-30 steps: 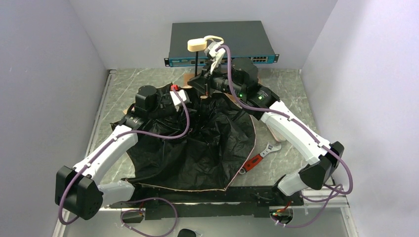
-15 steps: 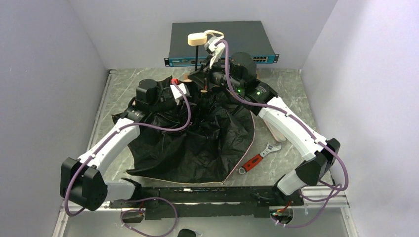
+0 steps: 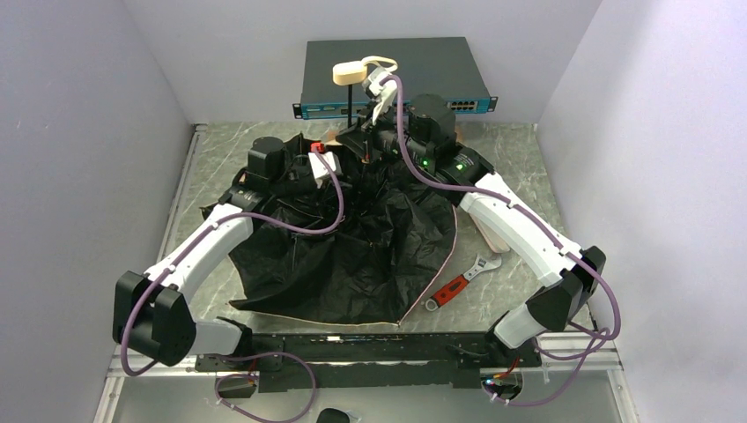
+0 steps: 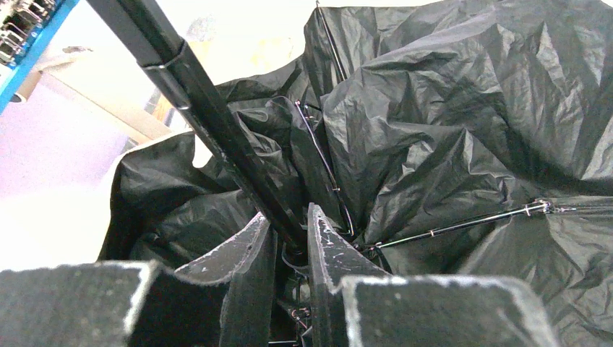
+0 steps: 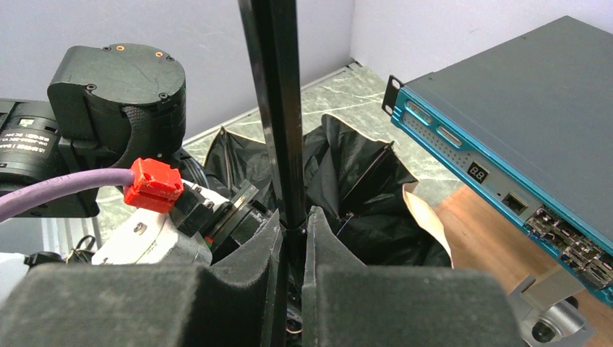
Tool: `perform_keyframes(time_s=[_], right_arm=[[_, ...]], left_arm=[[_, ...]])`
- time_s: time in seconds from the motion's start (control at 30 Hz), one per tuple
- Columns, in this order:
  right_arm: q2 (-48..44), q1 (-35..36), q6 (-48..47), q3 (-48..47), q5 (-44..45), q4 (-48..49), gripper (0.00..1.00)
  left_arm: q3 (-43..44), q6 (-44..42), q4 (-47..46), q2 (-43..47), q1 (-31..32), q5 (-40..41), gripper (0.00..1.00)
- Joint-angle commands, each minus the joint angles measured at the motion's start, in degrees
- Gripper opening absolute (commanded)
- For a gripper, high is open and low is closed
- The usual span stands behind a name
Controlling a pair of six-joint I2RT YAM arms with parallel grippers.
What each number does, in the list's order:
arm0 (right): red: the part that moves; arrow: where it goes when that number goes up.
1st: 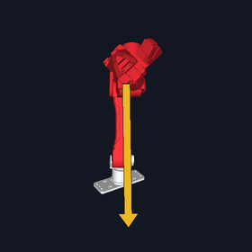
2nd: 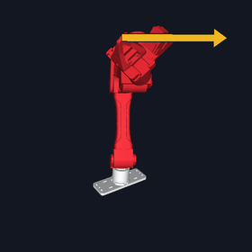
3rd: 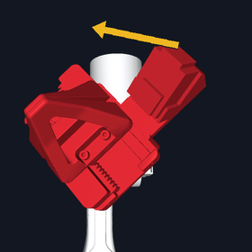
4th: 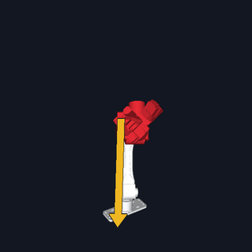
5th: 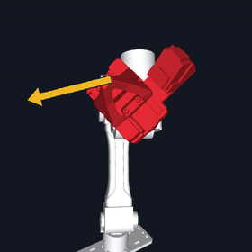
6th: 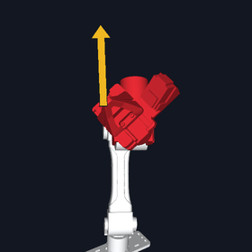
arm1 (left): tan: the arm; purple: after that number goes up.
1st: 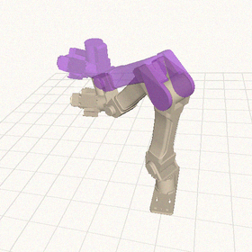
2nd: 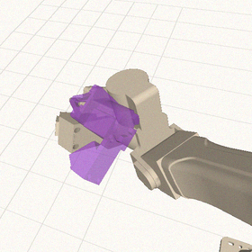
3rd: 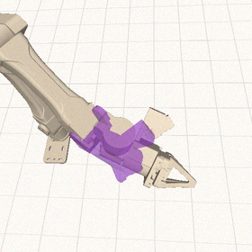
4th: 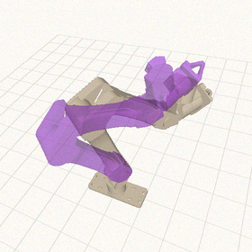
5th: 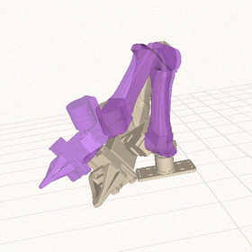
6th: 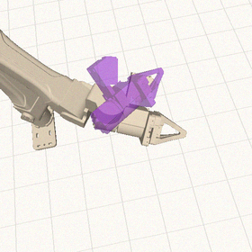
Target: Open the umbrella
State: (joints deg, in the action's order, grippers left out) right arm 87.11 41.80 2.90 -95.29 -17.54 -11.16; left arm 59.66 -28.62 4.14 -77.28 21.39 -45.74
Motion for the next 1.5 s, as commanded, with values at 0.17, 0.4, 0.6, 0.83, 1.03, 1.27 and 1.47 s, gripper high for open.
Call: perform_keyframes(time_s=[0.17,0.4,0.6,0.83,1.03,1.27,1.47], right_arm=[[-11.89,0.05,3.87,-6.34,-2.85,18.94,0.00],[-11.95,0.03,3.66,-7.22,-2.32,19.07,0.00],[-11.76,-0.06,4.20,-7.94,-2.06,19.15,0.00],[-11.97,-0.04,4.87,-6.85,-2.57,19.55,0.00],[-13.18,-0.05,7.86,-0.46,-4.19,20.37,0.00],[-12.57,-0.10,13.32,4.40,-4.91,23.48,0.00],[-10.96,0.11,16.67,4.80,-6.50,25.05,0.00]], left_arm=[[-5.66,-8.28,22.63,-10.39,-5.36,22.36,0.26],[-6.26,-8.74,21.69,-11.54,-5.46,23.54,0.31],[-7.54,-8.95,20.50,-12.00,-6.79,23.56,0.35],[-8.77,-8.22,18.22,-9.27,-10.46,22.07,0.29],[-8.57,-5.95,19.35,-1.63,-12.84,15.18,0.29],[-11.77,0.14,14.14,11.13,-12.83,2.62,0.53],[-10.47,8.01,7.19,15.95,-9.28,1.11,0.54]])
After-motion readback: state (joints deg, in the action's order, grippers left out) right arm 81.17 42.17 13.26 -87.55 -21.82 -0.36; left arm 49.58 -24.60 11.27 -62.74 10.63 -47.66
